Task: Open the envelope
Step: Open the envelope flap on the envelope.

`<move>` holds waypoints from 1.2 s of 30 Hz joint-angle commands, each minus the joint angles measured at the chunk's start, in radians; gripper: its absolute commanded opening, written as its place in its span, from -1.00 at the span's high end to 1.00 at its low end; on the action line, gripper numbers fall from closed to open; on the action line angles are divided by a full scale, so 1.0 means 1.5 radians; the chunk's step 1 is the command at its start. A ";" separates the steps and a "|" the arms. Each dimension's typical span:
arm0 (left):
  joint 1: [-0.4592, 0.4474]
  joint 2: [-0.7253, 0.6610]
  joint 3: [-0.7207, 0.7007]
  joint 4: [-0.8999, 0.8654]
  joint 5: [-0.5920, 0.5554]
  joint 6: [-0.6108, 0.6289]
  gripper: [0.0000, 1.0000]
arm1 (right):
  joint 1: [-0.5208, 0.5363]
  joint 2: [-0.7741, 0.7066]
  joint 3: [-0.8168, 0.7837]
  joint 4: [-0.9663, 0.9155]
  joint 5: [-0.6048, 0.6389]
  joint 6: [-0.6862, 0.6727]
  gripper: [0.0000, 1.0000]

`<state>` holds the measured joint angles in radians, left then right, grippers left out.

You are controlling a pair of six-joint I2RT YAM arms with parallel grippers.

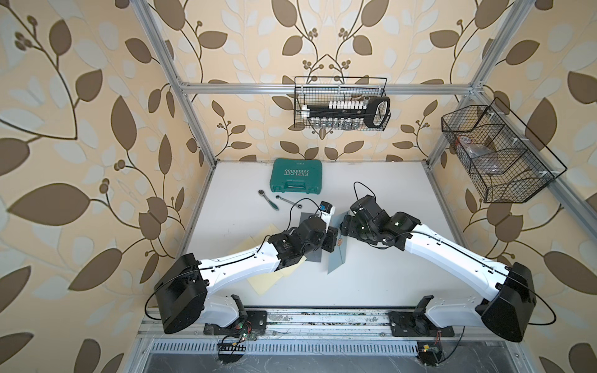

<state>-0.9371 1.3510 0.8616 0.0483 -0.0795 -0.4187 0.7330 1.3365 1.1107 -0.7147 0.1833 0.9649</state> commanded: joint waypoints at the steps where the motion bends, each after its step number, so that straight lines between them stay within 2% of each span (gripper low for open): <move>1: -0.005 -0.022 0.023 0.000 -0.002 0.014 1.00 | 0.003 0.009 -0.012 -0.006 0.003 0.006 -0.68; 9: -0.006 -0.018 0.031 -0.003 -0.002 0.016 1.00 | -0.003 0.019 -0.002 -0.040 0.015 0.002 -0.68; 16: -0.005 -0.020 0.027 -0.001 -0.001 0.007 1.00 | -0.004 -0.003 -0.020 -0.003 -0.004 -0.004 -0.68; 22: -0.005 -0.019 0.028 0.001 0.003 0.007 1.00 | -0.003 -0.003 -0.029 -0.005 0.011 0.005 -0.68; 28: -0.006 -0.017 0.028 0.009 0.009 0.002 1.00 | -0.004 -0.001 -0.032 -0.001 0.021 0.011 -0.64; 36: -0.006 -0.015 0.028 0.007 0.008 0.002 1.00 | -0.004 0.006 -0.032 0.015 -0.004 0.002 -0.54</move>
<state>-0.9371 1.3510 0.8711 0.0319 -0.0784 -0.4194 0.7311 1.3437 1.0721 -0.7036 0.1860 0.9676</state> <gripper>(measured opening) 0.045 0.774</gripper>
